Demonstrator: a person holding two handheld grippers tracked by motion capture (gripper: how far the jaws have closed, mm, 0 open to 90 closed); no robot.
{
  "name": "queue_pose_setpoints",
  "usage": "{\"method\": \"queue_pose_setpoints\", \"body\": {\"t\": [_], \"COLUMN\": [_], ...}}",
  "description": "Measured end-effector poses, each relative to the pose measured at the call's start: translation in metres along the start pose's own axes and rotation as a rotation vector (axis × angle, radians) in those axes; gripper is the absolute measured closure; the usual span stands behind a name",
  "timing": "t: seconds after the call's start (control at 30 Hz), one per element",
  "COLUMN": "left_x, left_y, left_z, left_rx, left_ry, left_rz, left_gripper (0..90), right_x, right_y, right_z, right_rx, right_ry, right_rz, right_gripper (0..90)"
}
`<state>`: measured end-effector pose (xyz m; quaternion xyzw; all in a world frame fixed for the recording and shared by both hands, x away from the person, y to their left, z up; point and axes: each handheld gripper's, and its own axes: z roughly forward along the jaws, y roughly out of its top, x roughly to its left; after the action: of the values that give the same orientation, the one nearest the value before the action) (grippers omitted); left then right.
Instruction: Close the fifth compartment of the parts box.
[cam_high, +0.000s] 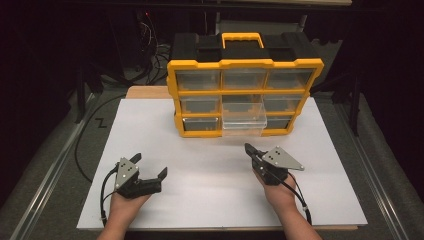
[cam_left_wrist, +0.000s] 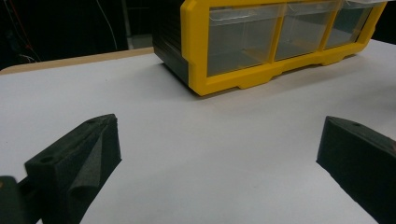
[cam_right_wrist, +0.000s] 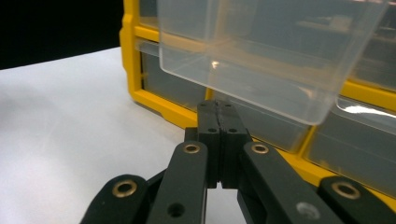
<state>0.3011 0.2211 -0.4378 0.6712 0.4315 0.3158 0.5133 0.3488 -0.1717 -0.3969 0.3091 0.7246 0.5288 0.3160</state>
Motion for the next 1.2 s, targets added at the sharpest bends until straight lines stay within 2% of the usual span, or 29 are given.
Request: {"method": "queue_pose_setpoints", "body": {"t": [0.07,0.37,0.47,0.57,0.87,1.2], "left_x": [0.000,-0.001,-0.001,-0.001,-0.001,0.000], "left_y": [0.000,0.000,0.000,0.000,0.000,0.001], "left_z": [0.000,0.000,0.000,0.001,0.000,-0.001], "left_rx": [0.001,-0.004,-0.005,-0.004,-0.007,-0.015], "left_ry": [-0.003,-0.012,-0.015,-0.016,-0.017,-0.021], "left_rz": [0.003,0.006,0.006,0.008,0.008,0.009], "left_gripper": [0.3,0.3,0.3,0.3,0.3,0.3], "right_x": [0.002,0.000,0.000,0.002,0.000,0.003], "right_y": [0.001,0.005,0.009,0.013,0.026,0.042], "right_z": [0.000,-0.001,0.001,0.003,0.010,0.012], "right_rx": [-0.002,-0.013,-0.026,-0.029,-0.046,-0.081], "right_ry": [0.006,0.005,0.012,0.010,-0.004,-0.019], "right_rz": [-0.017,-0.015,0.004,-0.007,0.015,0.000], "right_gripper": [90.0,90.0,90.0,90.0,90.0,90.0]}}
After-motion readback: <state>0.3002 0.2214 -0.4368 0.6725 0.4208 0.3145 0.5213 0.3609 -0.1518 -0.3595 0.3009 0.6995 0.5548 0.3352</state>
